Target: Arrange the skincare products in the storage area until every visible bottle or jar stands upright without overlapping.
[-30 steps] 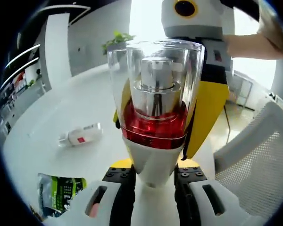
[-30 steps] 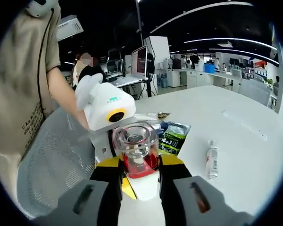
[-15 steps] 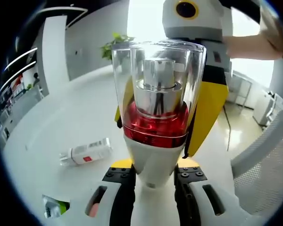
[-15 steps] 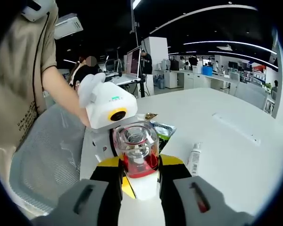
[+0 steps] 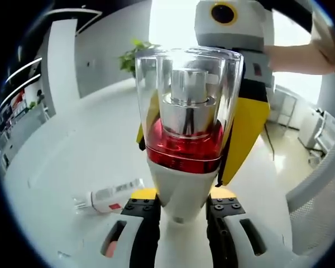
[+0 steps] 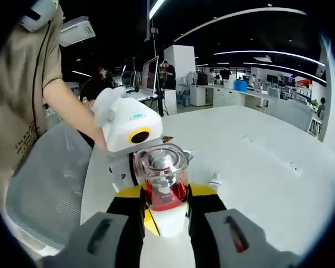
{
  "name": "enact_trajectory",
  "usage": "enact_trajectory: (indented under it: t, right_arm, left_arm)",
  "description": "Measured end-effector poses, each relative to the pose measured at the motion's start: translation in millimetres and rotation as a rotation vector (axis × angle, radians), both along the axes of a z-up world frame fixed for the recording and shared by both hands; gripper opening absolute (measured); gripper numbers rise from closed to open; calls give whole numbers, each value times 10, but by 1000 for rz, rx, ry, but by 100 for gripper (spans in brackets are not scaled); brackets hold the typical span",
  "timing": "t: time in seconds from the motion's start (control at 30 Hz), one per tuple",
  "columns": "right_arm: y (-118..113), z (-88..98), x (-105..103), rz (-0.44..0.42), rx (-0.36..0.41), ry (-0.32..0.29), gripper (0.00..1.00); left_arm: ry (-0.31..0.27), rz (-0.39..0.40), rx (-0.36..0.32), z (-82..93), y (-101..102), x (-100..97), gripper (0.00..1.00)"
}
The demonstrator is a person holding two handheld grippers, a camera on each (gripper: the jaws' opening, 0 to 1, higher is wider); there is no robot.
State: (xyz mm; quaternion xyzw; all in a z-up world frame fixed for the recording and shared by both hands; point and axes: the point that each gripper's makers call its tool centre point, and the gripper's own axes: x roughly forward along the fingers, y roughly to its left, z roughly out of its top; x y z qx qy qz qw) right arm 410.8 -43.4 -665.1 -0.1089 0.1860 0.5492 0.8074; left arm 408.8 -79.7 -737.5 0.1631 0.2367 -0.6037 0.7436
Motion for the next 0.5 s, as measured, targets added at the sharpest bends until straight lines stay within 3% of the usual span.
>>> enact_trajectory:
  t: [0.3,0.5]
  right_arm:
    - [-27,13,141,13,-1,-7,29]
    - [-27,12,147,-26,15,15,30]
  left_arm:
    - [10,21,-10,21,-20,102,28]
    - [17,26,0,26,-14,99,28]
